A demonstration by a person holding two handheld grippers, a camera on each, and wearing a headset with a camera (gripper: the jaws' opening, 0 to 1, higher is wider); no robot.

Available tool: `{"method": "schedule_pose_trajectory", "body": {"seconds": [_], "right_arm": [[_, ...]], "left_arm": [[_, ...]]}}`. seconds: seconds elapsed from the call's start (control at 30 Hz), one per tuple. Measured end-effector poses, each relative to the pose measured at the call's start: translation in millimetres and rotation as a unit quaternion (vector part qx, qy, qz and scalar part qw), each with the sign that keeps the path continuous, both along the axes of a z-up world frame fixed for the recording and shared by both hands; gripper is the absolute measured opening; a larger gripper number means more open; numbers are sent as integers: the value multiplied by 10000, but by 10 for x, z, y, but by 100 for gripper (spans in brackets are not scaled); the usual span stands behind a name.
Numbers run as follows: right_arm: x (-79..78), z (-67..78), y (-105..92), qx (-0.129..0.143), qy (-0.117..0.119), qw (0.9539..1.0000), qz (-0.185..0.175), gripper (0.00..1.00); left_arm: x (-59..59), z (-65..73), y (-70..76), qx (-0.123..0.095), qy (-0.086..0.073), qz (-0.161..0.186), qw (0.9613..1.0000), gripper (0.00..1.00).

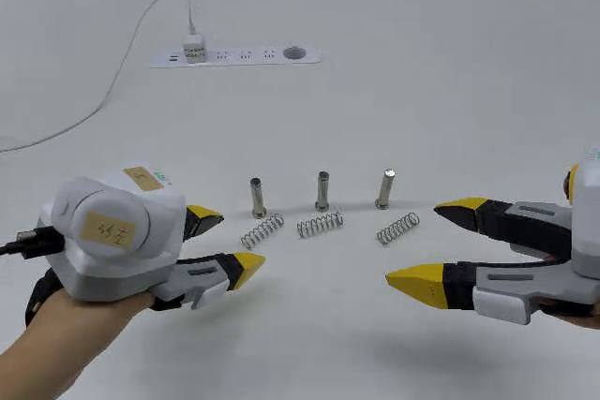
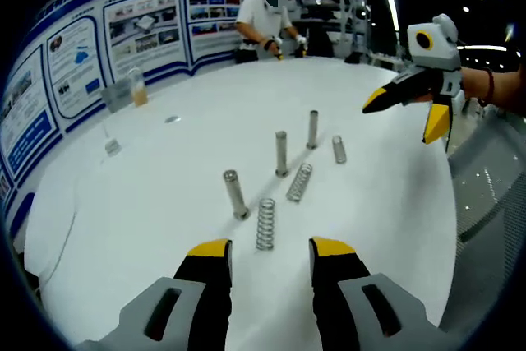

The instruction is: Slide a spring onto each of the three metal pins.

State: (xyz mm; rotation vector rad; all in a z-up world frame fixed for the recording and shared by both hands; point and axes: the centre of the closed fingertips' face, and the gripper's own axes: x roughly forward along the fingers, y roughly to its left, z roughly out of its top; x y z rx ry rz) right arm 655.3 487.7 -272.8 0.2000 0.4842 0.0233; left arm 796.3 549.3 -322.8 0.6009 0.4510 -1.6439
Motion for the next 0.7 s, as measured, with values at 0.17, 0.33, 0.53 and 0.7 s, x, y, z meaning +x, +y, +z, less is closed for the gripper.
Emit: {"method": "schedule_pose_trajectory", "body": {"seconds": [0.17, 0.33, 0.53, 0.7], "right_arm": [[-18, -45, 31, 55, 63, 10000, 38, 65], [-35, -76, 22, 80, 88, 9999, 40, 64], [-56, -93, -23, 147, 95, 9998, -80, 63], [-63, -114, 6, 97, 182, 9998, -60, 62]], "left_arm": [[4, -117, -20, 68, 19, -32, 10000, 33], [27, -166, -46, 59, -60, -86, 9999, 29], [22, -228, -74, 113, -56, -155, 9998, 24], [7, -226, -97, 23, 177, -20, 9998, 21]]}}
